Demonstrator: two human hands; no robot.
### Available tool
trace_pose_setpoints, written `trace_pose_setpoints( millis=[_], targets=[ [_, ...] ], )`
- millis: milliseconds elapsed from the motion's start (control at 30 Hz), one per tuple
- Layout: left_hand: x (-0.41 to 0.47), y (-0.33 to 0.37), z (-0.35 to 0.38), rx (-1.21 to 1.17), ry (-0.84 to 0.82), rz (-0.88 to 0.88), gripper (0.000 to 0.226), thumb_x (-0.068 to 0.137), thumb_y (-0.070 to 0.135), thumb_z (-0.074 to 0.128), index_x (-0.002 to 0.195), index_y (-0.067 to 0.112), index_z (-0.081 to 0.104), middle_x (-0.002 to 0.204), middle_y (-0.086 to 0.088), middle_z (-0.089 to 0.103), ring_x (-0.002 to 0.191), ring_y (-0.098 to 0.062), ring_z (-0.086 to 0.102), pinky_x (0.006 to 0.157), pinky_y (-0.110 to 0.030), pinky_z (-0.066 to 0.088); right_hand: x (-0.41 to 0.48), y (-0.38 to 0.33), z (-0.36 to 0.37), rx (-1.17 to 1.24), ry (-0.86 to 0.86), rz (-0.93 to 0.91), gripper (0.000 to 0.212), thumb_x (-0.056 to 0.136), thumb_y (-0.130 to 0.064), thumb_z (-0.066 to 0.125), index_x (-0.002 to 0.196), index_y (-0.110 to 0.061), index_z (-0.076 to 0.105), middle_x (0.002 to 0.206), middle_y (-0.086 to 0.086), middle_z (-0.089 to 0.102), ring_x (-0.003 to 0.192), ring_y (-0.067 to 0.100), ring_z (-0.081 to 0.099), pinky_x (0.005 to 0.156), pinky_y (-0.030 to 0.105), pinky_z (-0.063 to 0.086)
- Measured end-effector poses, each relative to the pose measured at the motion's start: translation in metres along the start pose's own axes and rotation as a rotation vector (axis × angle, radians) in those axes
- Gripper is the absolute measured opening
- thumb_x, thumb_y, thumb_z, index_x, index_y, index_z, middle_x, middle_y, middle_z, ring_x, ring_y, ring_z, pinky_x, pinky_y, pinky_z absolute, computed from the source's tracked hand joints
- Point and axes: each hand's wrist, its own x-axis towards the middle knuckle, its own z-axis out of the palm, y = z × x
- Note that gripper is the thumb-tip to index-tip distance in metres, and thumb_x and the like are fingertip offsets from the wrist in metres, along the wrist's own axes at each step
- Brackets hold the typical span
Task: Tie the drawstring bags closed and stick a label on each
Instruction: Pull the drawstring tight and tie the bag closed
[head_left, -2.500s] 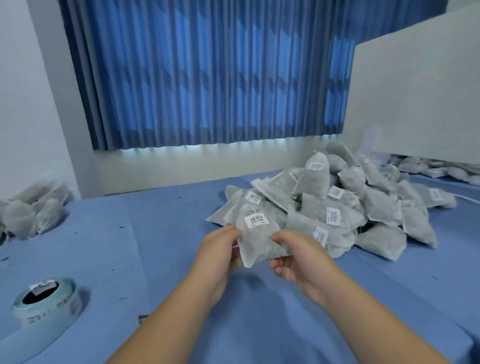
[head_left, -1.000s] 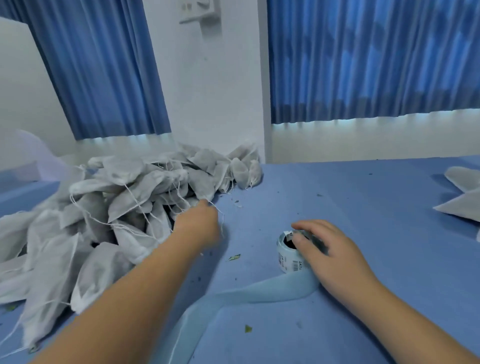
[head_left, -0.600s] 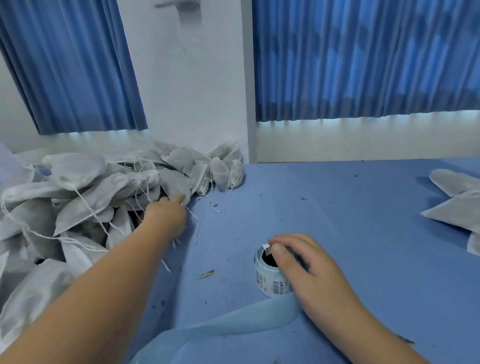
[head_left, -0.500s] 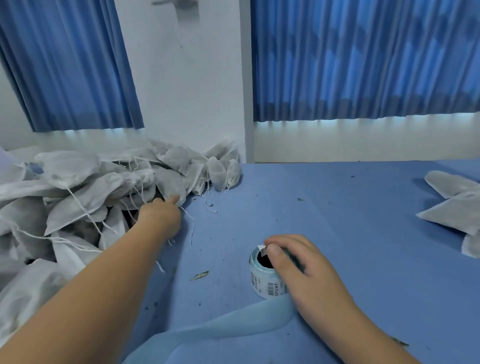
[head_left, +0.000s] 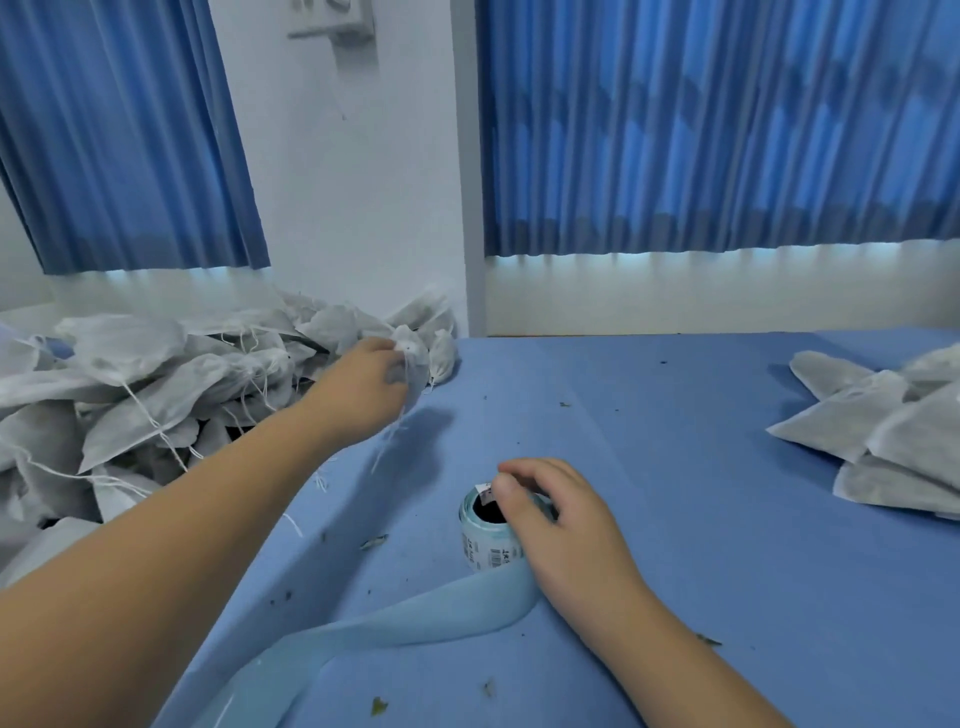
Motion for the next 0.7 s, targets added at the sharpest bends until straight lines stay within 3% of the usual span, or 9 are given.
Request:
trace_pose_setpoints(
  millis=[100,167,267,400,467,567,600,700],
  targets=[
    [-0.014,0.044,-0.005,-0.187,0.043,0.048,0.026,0.088,0.0,0.043,0.102,0.007,0.063,0.118,0.004,0.047,0.091,-0.015,0.054,0.066,-0.019,0.039,0.001,-0.012,-0.008,0.118,0.1,0.029,0.004,0.09,-0.039,0.059,0.092,-0.04,0.062,0.103,-0.022,0.062,0.091,-0.017,0.055,0.07,0.0,0.039],
    [-0.025,0.075,-0.005,-0.333,0.056,0.068,0.039,0.09,-0.002,0.042,0.117,0.013,0.064,0.122,0.01,0.046,0.075,0.001,0.054,0.061,-0.008,0.038,0.002,-0.02,-0.017,0.202,0.189,0.011,0.004,0.091,-0.034,0.06,0.092,-0.038,0.062,0.1,-0.021,0.064,0.086,-0.017,0.056,0.067,-0.001,0.039],
    [-0.044,0.12,0.001,-0.493,0.092,0.103,0.044,0.09,-0.005,0.042,0.122,0.016,0.064,0.122,0.015,0.051,0.092,-0.003,0.057,0.081,-0.005,0.039,0.002,-0.03,-0.037,0.287,0.352,-0.019,0.005,0.092,-0.033,0.059,0.089,-0.033,0.063,0.088,-0.018,0.067,0.077,-0.012,0.059,0.063,0.003,0.041],
    [-0.074,0.17,0.024,-0.781,0.152,0.042,0.044,0.089,-0.01,0.044,0.11,0.023,0.064,0.108,0.024,0.054,0.08,0.009,0.055,0.076,-0.001,0.038,0.001,-0.031,-0.06,0.284,0.491,-0.026,0.009,0.093,-0.033,0.058,0.088,-0.028,0.063,0.081,-0.016,0.068,0.07,-0.012,0.06,0.058,0.004,0.04],
    [-0.088,0.19,0.042,-0.853,0.137,0.045,0.043,0.088,-0.01,0.045,0.109,0.019,0.069,0.114,0.016,0.059,0.083,0.011,0.056,0.079,-0.003,0.039,0.001,-0.029,-0.065,0.23,0.489,-0.01,0.009,0.092,-0.033,0.06,0.095,-0.026,0.064,0.088,-0.017,0.067,0.073,-0.012,0.061,0.063,0.005,0.044],
    [-0.103,0.206,0.064,-0.996,0.12,0.001,0.036,0.089,-0.007,0.051,0.105,0.017,0.073,0.117,0.007,0.064,0.094,0.01,0.06,0.08,-0.005,0.042,0.005,-0.021,-0.069,0.094,0.464,0.084,0.019,0.089,-0.031,0.061,0.106,-0.023,0.06,0.108,-0.005,0.064,0.089,0.004,0.064,0.082,0.026,0.052],
    [-0.105,0.207,0.069,-1.037,0.108,-0.026,0.035,0.09,-0.007,0.052,0.106,0.016,0.073,0.117,0.005,0.065,0.095,0.011,0.061,0.08,-0.005,0.042,0.006,-0.019,-0.071,0.026,0.449,0.119,0.019,0.09,-0.031,0.06,0.107,-0.023,0.059,0.11,-0.004,0.062,0.093,0.008,0.063,0.083,0.027,0.05],
    [-0.109,0.202,0.076,-1.032,0.112,-0.036,0.041,0.086,-0.014,0.048,0.104,0.013,0.074,0.113,0.004,0.065,0.093,0.016,0.057,0.08,-0.002,0.039,0.007,-0.014,-0.074,-0.176,0.327,0.144,0.007,0.094,-0.028,0.055,0.096,-0.022,0.057,0.09,-0.008,0.06,0.083,0.009,0.058,0.062,0.006,0.038]
  ],
)
